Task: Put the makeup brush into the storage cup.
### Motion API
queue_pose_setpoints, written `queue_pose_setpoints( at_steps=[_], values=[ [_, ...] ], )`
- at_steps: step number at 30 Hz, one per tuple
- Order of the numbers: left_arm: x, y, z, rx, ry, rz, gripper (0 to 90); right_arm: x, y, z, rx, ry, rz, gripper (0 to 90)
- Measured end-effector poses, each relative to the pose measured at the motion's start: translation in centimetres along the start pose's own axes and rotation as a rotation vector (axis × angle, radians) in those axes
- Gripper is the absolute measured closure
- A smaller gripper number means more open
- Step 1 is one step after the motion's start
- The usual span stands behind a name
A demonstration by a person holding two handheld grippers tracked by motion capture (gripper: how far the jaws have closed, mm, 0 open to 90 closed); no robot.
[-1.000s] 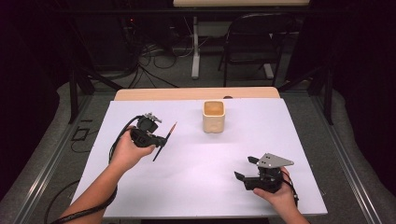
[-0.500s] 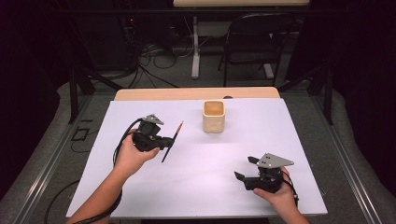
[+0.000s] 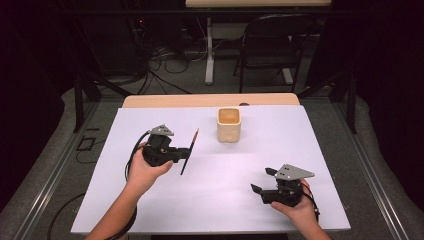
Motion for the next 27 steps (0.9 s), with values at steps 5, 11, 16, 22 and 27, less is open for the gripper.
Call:
queue_pose_setpoints(
  at_steps=[5,11,16,22,27],
  values=[
    [-0.5,0.1,0.1,-0.047,-0.019,0.021,83.0,0.0,0.0,0.0,0.0,0.0,-0.002,21.2],
    [-1.2,0.2,0.2,-0.095,-0.013,0.036,83.0,0.0,0.0,0.1,0.01,-0.001,-0.003,21.2],
    [-1.8,0.1,0.2,-0.131,-0.008,0.049,83.0,0.0,0.0,0.0,0.007,0.0,-0.002,21.3],
    [-2.2,0.2,0.5,-0.143,0.001,0.046,83.0,-0.1,0.1,0.1,0.003,0.006,0.004,21.3],
    [-2.3,0.4,0.7,-0.149,-0.006,0.043,83.0,-0.1,0.0,0.1,0.01,0.001,0.001,21.3]
  ],
)
Point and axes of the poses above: each handheld gripper's, and its own axes: y roughly forward along the jaws, z roughly out of its underside, x roughly to its left, the point moved 7 cm from there along y, roughly forward along the jaws, and after that the axes turned 13 degrees about -x, right-handed, at the moved point
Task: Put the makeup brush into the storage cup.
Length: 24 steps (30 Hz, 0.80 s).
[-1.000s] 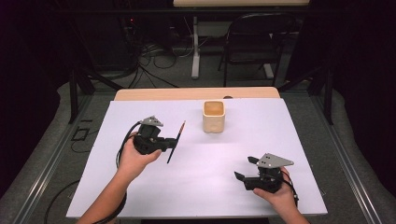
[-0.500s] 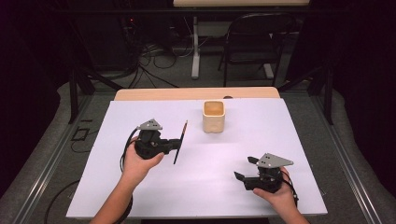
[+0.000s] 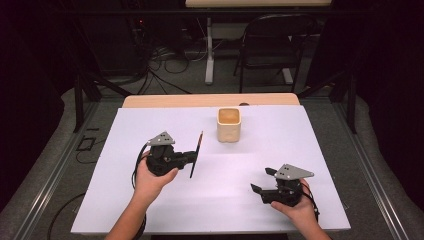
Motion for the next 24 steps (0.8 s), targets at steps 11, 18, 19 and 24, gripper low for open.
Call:
queue_pose_setpoints(
  at_steps=[11,18,19,24],
  values=[
    [-0.4,1.2,0.8,-0.003,-0.003,-0.022,83.0,0.3,0.2,-0.1,-0.006,0.021,-0.011,23.7],
    [-0.8,2.2,1.3,-0.005,0.006,-0.046,83.0,0.4,0.3,-0.8,-0.011,0.045,-0.01,30.2],
    [-0.9,2.3,1.3,-0.007,0.004,-0.048,83.0,0.4,0.4,-0.9,-0.024,0.045,-0.011,31.2],
    [-1.2,2.8,1.5,-0.022,0.006,-0.057,83.0,0.8,0.5,-1.5,-0.026,0.075,-0.031,34.5]
  ],
)
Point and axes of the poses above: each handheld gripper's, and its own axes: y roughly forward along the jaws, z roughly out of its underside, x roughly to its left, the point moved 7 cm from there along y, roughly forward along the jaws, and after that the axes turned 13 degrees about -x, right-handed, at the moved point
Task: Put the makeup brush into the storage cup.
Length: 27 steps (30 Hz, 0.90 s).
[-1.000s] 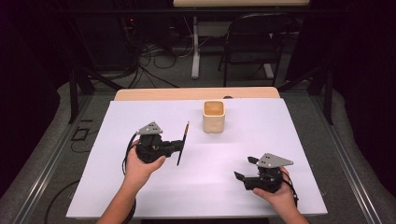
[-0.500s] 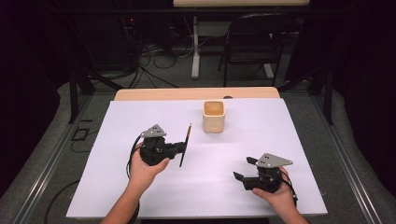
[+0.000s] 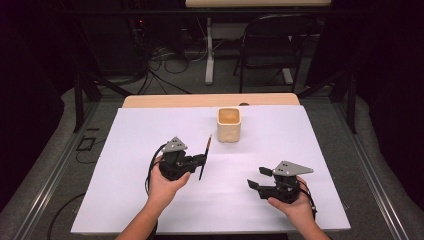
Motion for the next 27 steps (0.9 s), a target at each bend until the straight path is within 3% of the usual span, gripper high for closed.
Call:
queue_pose_setpoints(
  at_steps=[12,16,27],
  values=[
    [-0.9,1.2,0.1,-0.016,0.004,-0.005,83.0,0.0,1.2,-1.7,-0.027,0.092,0.024,39.4],
    [-1.1,1.6,-0.3,-0.029,0.007,-0.005,83.1,0.1,1.8,-2.7,-0.041,0.125,-0.002,45.0],
    [-1.2,2.7,-0.8,-0.053,-0.009,-0.006,83.1,0.7,3.2,-5.2,-0.076,0.156,-0.042,54.1]
  ],
)
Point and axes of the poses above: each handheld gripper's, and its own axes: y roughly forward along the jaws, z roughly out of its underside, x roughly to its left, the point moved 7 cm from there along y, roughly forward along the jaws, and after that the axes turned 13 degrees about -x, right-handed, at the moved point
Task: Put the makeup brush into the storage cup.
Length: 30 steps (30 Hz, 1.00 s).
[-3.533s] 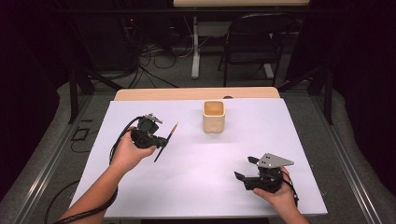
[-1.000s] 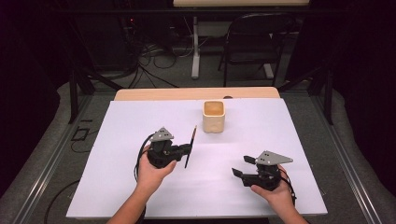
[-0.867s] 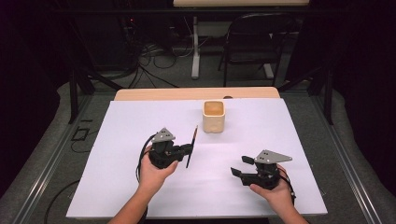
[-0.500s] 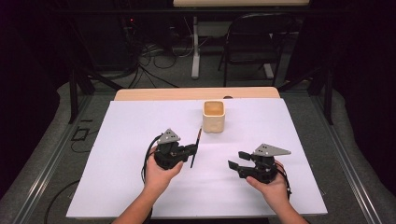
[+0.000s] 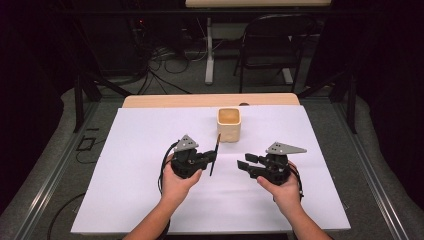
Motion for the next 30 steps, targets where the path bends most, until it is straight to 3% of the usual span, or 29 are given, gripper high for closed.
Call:
queue_pose_setpoints(
  at_steps=[13,30],
  values=[
    [0.2,0.3,-0.3,-0.032,-0.02,0.003,83.0,-0.2,1.3,-1.8,-0.032,0.065,-0.015,55.1],
    [0.2,0.4,0.0,-0.047,-0.026,0.005,83.0,0.3,2.5,-2.3,-0.06,0.162,-0.051,58.3]
  ],
)
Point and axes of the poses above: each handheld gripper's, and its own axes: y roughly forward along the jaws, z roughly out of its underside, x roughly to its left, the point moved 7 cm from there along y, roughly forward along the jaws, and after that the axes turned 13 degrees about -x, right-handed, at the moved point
